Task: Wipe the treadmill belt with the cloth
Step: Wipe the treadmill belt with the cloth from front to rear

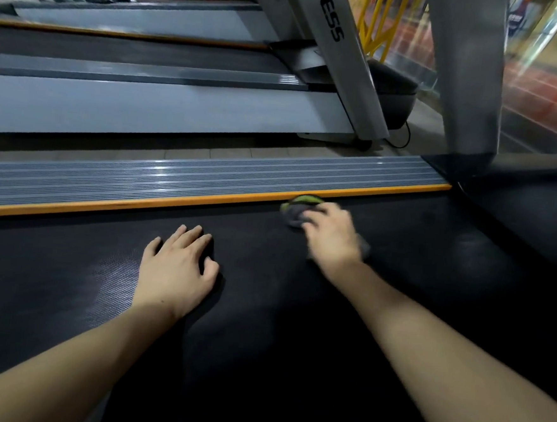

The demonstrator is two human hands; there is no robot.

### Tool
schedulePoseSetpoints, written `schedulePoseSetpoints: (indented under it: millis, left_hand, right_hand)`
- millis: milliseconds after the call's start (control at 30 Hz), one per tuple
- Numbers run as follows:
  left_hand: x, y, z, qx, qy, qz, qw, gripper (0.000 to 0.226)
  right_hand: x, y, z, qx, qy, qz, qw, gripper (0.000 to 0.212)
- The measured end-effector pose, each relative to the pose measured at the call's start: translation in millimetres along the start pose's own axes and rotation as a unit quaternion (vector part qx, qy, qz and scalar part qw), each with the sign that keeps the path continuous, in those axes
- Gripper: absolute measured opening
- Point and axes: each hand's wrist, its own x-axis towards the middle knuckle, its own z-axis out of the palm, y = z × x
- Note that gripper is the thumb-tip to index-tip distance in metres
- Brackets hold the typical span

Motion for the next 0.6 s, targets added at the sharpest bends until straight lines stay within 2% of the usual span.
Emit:
schedulePoseSetpoints:
  millis: [100, 167, 233, 333, 400, 500, 567, 600]
  left_hand:
    - [0.1, 0.5, 0.1, 0.001, 0.006, 0.005, 1.0, 0.057]
    - [1.4, 1.2, 0.2, 0.003, 0.004, 0.006, 1.0, 0.056]
    - [1.2, 1.7, 0.6, 0.002, 0.006, 0.006, 1.0, 0.056]
    - [-0.2, 1.3, 0.4, -0.001, 0.017, 0.011, 1.0, 0.057]
    - [0.4, 0.3, 0.0, -0.007, 0.018, 0.013, 1.0, 0.057]
    - [0.2, -0.7, 0.8, -0.011, 0.013, 0.013, 1.0, 0.053]
    - [0.7, -1.8, 1.3, -0.005, 0.006, 0.012, 1.0, 0.055]
    - [1.6, -2.3, 2.3, -0.001, 0.004, 0.013, 1.0, 0.057]
  right_hand:
    - [9.4, 53.2, -24.2, -0.046, 0.005, 0.155, 0.987, 0.025]
    - [6.4, 34.5, -26.2, -0.09, 0.013, 0.204, 0.975, 0.026]
    - [-3.3, -19.7, -15.5, -0.078, 0.033, 0.157, 0.984, 0.017]
    - [-24.9, -102.0, 7.8, -0.009, 0.062, 0.004, 0.998, 0.013]
    - [-34.0, -120.9, 14.8, 0.032, 0.031, -0.033, 0.998, 0.011]
    - [-23.7, -82.5, 0.9, 0.028, -0.029, -0.05, 0.998, 0.012]
    - [-6.5, -25.6, -10.5, -0.042, 0.006, -0.056, 0.998, 0.008]
    - [0.3, 3.7, -20.4, -0.07, 0.007, -0.012, 0.997, 0.011]
